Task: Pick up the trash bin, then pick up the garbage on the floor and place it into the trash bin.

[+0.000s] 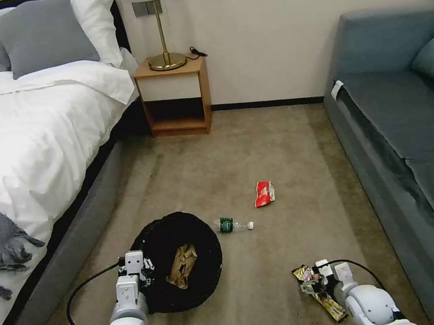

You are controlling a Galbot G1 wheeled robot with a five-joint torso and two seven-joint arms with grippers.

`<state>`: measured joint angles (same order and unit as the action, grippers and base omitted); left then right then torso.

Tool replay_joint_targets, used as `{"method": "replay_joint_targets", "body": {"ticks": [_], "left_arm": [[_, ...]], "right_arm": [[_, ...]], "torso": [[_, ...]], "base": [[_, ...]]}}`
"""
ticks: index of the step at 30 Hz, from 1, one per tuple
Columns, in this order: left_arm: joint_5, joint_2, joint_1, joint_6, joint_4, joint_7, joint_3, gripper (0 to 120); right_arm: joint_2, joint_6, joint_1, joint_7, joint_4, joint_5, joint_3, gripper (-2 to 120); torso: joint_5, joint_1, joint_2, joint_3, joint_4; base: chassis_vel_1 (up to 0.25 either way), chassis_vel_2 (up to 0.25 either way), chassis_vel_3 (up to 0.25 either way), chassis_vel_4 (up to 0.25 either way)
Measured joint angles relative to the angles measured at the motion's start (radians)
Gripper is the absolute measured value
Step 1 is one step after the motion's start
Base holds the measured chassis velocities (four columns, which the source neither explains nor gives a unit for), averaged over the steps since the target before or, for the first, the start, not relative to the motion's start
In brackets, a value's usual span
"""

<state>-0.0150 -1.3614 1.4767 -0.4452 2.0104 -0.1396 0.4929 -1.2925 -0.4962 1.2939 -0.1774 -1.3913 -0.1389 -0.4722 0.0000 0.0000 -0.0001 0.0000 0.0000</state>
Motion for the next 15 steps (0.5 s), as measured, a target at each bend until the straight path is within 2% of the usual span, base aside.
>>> {"method": "replay_joint_targets", "body": {"ticks": [15], "left_arm": [[-0.001,0.003,-0.004,-0.006,-0.002,0.012,-0.011,2]], "right_arm": [[-0.007,0.010,-0.004,-0.019,0.059,0.003,-0.017,100]], "torso": [[0.0000,0.000,0.000,0.000,0.0000]], "base": [[0.000,0.000,0.000,0.000]]}}
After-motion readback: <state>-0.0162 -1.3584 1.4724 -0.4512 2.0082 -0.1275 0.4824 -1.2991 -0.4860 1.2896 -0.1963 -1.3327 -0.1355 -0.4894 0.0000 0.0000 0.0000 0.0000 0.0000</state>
